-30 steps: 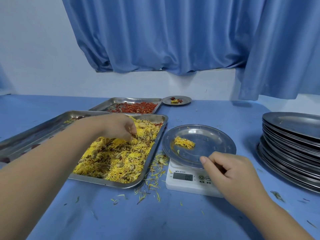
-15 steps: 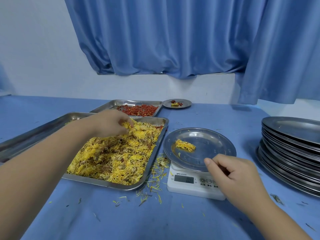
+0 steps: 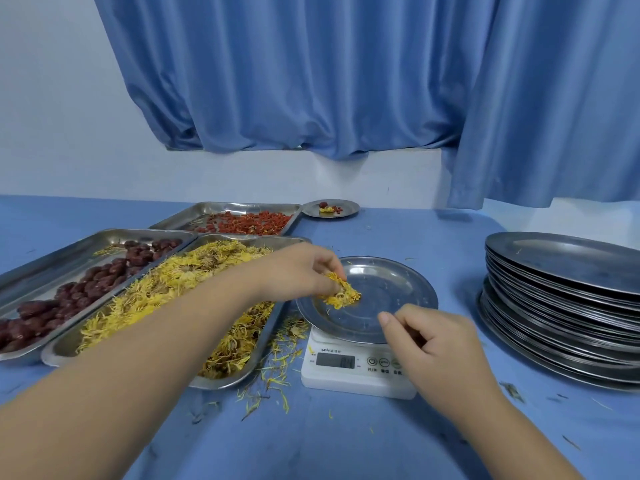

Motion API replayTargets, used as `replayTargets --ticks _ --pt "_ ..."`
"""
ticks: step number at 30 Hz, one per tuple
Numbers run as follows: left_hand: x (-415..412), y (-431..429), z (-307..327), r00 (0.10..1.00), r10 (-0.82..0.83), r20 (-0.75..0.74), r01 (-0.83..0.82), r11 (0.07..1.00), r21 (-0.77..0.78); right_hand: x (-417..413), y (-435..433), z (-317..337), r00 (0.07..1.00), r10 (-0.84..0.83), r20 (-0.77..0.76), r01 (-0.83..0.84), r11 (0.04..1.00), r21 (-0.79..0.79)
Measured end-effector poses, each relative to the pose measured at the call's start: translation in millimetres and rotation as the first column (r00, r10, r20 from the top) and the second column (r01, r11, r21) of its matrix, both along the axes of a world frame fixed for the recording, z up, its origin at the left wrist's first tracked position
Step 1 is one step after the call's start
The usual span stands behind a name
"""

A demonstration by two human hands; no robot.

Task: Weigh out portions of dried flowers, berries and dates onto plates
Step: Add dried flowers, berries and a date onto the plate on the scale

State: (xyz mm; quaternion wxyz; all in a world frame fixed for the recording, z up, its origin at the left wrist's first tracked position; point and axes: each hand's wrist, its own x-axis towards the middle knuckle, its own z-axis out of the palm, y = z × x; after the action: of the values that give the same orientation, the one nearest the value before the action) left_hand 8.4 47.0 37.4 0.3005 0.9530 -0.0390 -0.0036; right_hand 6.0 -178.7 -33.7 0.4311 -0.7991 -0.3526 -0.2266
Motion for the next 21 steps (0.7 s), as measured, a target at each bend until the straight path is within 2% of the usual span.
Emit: replayTargets --ticks 5,11,13,19,21 --pt "22 -15 -15 0.999 -0.036 0.014 0.03 0.959 0.282 1 -1 0 1.0 -0.004 0.0 0.004 1.0 -0.003" --pt "20 -2 -15 0.993 -0.041 0.112 0.0 0.94 0.342 -4 4 -2 0.999 0.018 0.027 -0.017 0.999 -0.041" --pt "10 9 -12 0.989 -0.031 0.142 -0.018 0.943 0.333 -8 6 -4 0.998 0.021 0.067 -0.016 0.996 -0.084" --pt "-20 51 -6 0.986 0.054 0.158 -0.072 0.991 0.109 -27 40 4 0.977 0.101 0.19 -0.078 0.989 -0.124" --pt "-27 69 -2 0.981 0.094 0.172 -0.112 0.989 0.099 -32 63 11 0.971 0.13 0.199 -0.097 0.981 -0.17"
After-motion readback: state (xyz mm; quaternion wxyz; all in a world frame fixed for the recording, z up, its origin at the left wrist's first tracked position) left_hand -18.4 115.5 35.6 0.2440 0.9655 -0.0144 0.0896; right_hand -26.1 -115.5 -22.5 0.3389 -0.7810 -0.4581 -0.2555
